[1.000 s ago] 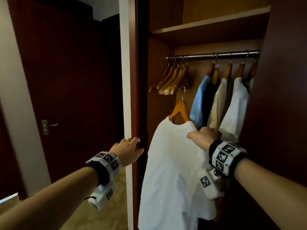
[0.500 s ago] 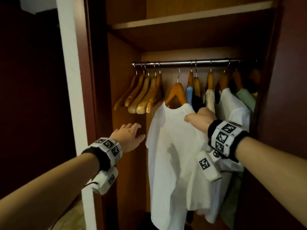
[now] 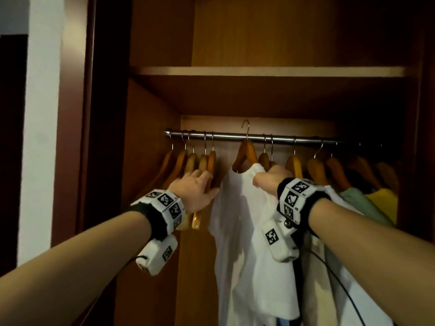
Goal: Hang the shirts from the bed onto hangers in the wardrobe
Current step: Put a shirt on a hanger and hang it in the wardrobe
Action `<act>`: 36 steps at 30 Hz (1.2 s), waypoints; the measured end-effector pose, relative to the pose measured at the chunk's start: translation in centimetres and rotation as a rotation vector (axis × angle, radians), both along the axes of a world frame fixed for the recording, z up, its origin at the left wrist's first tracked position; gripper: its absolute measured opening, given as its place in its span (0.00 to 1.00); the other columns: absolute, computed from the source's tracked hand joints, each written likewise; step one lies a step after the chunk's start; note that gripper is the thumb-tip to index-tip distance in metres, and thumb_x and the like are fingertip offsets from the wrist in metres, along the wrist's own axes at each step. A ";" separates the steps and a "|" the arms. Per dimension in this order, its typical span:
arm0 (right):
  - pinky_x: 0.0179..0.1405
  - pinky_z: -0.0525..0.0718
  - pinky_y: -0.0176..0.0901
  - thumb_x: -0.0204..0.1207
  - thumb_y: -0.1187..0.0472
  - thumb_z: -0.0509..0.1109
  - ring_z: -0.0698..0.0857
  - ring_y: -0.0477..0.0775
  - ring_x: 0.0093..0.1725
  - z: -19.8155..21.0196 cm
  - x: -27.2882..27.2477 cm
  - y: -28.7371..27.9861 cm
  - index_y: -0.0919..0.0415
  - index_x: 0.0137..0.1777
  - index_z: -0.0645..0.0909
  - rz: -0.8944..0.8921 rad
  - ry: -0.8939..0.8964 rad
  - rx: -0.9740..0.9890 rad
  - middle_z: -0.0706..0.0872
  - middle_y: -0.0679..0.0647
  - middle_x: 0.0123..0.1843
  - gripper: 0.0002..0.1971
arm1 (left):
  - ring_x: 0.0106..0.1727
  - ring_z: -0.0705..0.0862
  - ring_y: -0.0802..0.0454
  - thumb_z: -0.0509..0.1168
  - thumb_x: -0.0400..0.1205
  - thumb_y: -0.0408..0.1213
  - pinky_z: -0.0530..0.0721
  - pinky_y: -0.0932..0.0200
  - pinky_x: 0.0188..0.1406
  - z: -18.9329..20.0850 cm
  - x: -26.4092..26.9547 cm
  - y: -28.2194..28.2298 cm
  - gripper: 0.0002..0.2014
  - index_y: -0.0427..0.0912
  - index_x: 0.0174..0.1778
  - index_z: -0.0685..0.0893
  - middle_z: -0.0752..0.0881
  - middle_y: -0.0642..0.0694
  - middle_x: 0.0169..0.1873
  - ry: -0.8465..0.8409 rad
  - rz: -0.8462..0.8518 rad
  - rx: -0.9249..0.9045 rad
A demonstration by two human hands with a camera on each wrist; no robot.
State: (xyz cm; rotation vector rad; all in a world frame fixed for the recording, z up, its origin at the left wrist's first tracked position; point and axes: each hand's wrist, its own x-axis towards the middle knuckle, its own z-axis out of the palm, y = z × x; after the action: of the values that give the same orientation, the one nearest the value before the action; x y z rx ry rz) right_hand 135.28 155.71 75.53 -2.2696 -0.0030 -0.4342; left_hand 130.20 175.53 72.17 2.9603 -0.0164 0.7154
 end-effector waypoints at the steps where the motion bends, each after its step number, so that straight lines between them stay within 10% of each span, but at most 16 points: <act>1: 0.72 0.78 0.61 0.76 0.44 0.66 0.80 0.65 0.69 -0.2 0.7 0.3 0.56 0.82 0.65 -0.009 0.006 -0.003 0.78 0.59 0.73 0.36 | 0.79 0.68 0.45 0.51 0.87 0.61 0.69 0.39 0.76 -0.3 0.9 0.3 0.28 0.55 0.82 0.62 0.68 0.47 0.79 -0.001 -0.020 -0.014; 5: 0.79 0.69 0.61 0.77 0.48 0.66 0.71 0.64 0.79 -1.2 1.9 0.9 0.46 0.87 0.49 -0.013 0.009 -0.118 0.66 0.56 0.84 0.41 | 0.81 0.64 0.46 0.50 0.86 0.61 0.62 0.40 0.80 -1.7 3.2 1.3 0.28 0.55 0.81 0.63 0.66 0.49 0.80 -0.028 -0.095 -0.045; 8: 0.74 0.75 0.60 0.75 0.46 0.67 0.78 0.64 0.71 -1.1 1.8 1.3 0.54 0.83 0.62 -0.076 0.010 -0.171 0.76 0.58 0.76 0.36 | 0.84 0.58 0.49 0.49 0.87 0.61 0.57 0.42 0.81 -1.7 4.0 2.1 0.28 0.55 0.82 0.62 0.63 0.50 0.82 -0.048 -0.140 -0.055; 15: 0.37 0.83 0.44 0.77 0.41 0.68 0.82 0.54 0.37 2.2 -3.2 6.5 0.58 0.41 0.79 -0.219 -0.250 -0.618 0.83 0.54 0.41 0.18 | 0.86 0.52 0.46 0.51 0.87 0.59 0.55 0.37 0.82 0.5 5.4 5.8 0.30 0.51 0.84 0.61 0.57 0.48 0.85 -0.002 -0.150 -0.020; 26: 0.65 0.73 0.59 0.78 0.36 0.61 0.69 0.67 0.75 -3.9 -1.5 14.7 0.58 0.67 0.80 -0.142 -0.082 -0.804 0.79 0.61 0.71 0.29 | 0.86 0.51 0.48 0.49 0.88 0.51 0.46 0.40 0.84 -2.8 5.6 7.7 0.28 0.45 0.83 0.61 0.58 0.46 0.84 -0.051 -0.168 0.052; 32: 0.60 0.77 0.54 0.79 0.44 0.65 0.74 0.65 0.71 -4.4 -1.5 14.7 0.58 0.61 0.82 -0.195 -0.108 -0.904 0.82 0.60 0.64 0.20 | 0.86 0.50 0.46 0.49 0.87 0.54 0.47 0.34 0.83 -3.3 5.9 7.2 0.29 0.44 0.83 0.62 0.58 0.45 0.84 -0.031 -0.190 0.036; 36: 0.51 0.80 0.49 0.82 0.46 0.61 0.83 0.62 0.51 -3.4 -2.0 14.4 0.58 0.51 0.82 -0.178 -0.124 -0.754 0.85 0.58 0.52 0.16 | 0.86 0.51 0.46 0.51 0.87 0.52 0.46 0.35 0.83 -3.4 6.0 7.0 0.28 0.45 0.82 0.64 0.60 0.45 0.84 -0.065 -0.217 0.021</act>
State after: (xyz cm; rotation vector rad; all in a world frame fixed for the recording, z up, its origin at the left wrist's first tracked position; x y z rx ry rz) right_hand 133.25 170.14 72.13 -2.9893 -0.0333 -0.7645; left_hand 136.18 182.55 68.79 2.8914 -0.3464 0.7839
